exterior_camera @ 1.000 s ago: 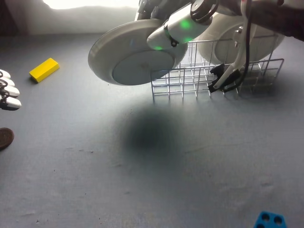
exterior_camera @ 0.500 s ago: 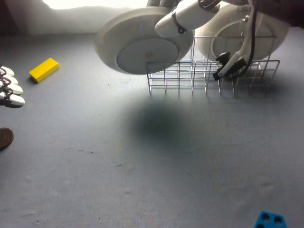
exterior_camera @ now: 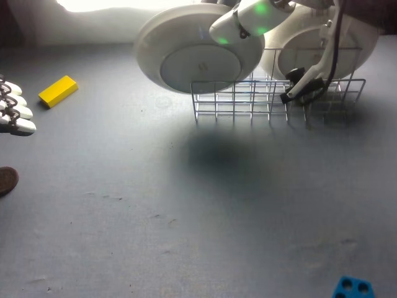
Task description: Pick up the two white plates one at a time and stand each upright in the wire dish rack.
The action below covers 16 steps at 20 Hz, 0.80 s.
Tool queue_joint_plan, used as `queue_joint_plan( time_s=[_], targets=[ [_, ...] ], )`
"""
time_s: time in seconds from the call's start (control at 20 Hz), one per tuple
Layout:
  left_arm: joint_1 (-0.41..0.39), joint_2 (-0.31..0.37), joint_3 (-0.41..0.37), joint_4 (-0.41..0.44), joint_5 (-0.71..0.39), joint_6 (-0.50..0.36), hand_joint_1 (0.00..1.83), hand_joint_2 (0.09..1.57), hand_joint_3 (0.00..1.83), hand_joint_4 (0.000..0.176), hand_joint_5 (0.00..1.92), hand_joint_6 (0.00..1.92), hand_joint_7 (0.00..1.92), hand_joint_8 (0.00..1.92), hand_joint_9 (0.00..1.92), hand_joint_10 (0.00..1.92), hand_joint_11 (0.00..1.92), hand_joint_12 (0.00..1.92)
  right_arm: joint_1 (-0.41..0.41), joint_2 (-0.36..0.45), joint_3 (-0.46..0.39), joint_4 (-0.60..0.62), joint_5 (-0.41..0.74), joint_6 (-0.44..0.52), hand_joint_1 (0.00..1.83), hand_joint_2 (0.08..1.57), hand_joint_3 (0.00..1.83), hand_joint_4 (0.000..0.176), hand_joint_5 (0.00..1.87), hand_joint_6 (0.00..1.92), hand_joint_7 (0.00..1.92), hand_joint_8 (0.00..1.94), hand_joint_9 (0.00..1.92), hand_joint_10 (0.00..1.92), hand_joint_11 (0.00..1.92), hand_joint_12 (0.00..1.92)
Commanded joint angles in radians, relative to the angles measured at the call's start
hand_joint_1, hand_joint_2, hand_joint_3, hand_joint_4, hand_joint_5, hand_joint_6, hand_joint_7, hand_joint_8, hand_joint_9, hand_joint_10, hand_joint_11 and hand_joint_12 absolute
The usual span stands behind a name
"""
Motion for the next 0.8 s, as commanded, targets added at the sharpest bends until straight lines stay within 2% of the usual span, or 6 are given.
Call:
queue_joint_plan(
  time_s=[0.0,0.15,0.25,0.55,0.65,0.75],
  targets=[
    [-0.015,0.015,0.007,-0.064,-0.017,-0.001,0.0,1.05,0.0,0.0,0.07,0.0,0.04,0.0,0.02,0.0,0.0,0.0,0.011,0.008,0.001,-0.008,0.076,0.021,1.39,1.06,0.0,0.0,0.99,0.87,1.11,0.77,1.04,1.02,0.89,1.1],
    [-0.048,0.016,-0.008,-0.023,-0.018,-0.001,0.0,1.07,0.0,0.0,0.05,0.0,0.02,0.0,0.01,0.0,0.0,0.0,0.01,0.01,0.001,0.041,0.087,0.023,1.39,1.06,0.0,0.0,1.0,0.86,1.1,0.76,1.06,1.0,0.9,1.1],
    [-0.065,0.022,-0.026,-0.017,-0.019,-0.001,0.0,1.06,0.0,0.0,0.07,0.01,0.03,0.01,0.01,0.01,0.0,0.0,0.01,0.009,0.001,0.044,0.087,0.022,1.38,1.08,0.0,0.0,0.97,0.93,1.04,0.87,1.0,1.09,0.85,1.15],
    [-0.081,0.028,-0.055,-0.004,-0.021,-0.001,0.0,1.07,0.0,0.0,0.06,0.01,0.03,0.01,0.0,0.0,0.0,0.0,0.008,0.011,0.011,0.044,0.085,0.019,1.39,1.05,0.0,0.0,1.03,0.84,1.13,0.71,1.06,0.99,0.91,1.06],
    [-0.086,0.028,-0.058,-0.004,-0.02,-0.001,0.0,1.07,0.0,0.0,0.07,0.01,0.03,0.01,0.01,0.0,0.0,0.0,0.006,0.013,0.012,0.044,0.085,0.018,1.39,1.08,0.0,0.0,0.98,0.86,1.08,0.84,1.02,1.08,0.88,1.12],
    [-0.087,0.028,-0.06,-0.004,-0.02,-0.001,0.0,1.07,0.0,0.0,0.06,0.01,0.02,0.0,0.0,0.0,0.0,0.0,0.001,0.015,0.013,0.043,0.085,0.016,1.39,1.06,0.0,0.0,1.0,0.86,1.11,0.75,1.05,1.02,0.9,1.09]
  ],
)
